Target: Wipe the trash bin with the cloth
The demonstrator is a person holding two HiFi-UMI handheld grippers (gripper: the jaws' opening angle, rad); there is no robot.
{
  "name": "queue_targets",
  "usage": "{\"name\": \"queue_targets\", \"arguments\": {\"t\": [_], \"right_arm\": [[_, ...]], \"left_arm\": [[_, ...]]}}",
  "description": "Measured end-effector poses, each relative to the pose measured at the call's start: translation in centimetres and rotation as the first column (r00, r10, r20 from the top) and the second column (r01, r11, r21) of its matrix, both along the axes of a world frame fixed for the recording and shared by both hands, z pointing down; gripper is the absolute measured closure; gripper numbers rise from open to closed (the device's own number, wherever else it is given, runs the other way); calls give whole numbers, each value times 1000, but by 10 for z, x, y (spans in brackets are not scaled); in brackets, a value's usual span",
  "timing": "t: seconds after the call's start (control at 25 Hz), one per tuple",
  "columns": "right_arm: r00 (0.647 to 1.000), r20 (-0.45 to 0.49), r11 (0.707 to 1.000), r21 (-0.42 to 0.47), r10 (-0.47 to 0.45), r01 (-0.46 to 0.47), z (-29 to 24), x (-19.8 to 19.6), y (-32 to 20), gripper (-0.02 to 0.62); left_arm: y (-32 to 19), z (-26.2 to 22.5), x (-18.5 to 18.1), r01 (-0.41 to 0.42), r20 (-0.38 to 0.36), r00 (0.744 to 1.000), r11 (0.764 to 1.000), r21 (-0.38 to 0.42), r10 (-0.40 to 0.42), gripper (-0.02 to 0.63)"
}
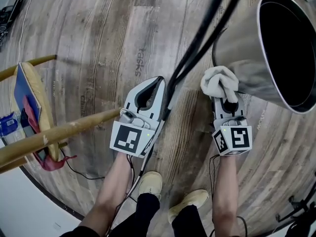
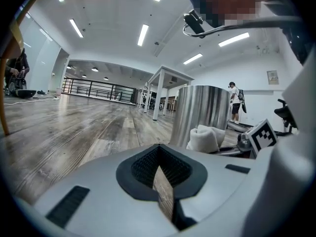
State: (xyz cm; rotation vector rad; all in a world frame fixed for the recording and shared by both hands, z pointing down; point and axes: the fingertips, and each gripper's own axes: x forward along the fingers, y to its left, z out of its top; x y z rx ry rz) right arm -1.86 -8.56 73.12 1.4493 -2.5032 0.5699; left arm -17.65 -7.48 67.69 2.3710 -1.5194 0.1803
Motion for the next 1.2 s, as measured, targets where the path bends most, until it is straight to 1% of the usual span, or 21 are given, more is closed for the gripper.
{"name": "queue_targets", "arguments": {"t": [0.28, 0.52, 0.64, 0.76, 1.0, 1.2], "right_arm": [[1000, 15, 1000, -7, -13, 13, -5, -2, 14, 502], [999, 17, 999, -17, -50, 50, -44, -7, 47, 502], [998, 20, 999, -11, -52, 53, -80, -2, 62, 502], [999, 20, 999, 1, -46, 46, -126, 6, 77, 502], [999, 23, 999, 26, -36, 36, -233, 13, 108, 502], [999, 37, 997, 78, 3, -5, -324, 35, 116, 502]], "left_arm": [[2, -12, 4, -18, 17, 1000, 1000, 8, 18, 611], [23, -47, 10, -14, 13, 1000, 1000, -7, 14, 611], [35, -80, 19, -17, 6, 1000, 1000, -2, 17, 611], [46, -124, 28, -16, -10, 1000, 1000, 16, 16, 611], [76, -217, 38, -23, -33, 999, 1000, 20, 23, 611], [80, -301, 55, -42, -34, 998, 997, 62, 45, 611]]}}
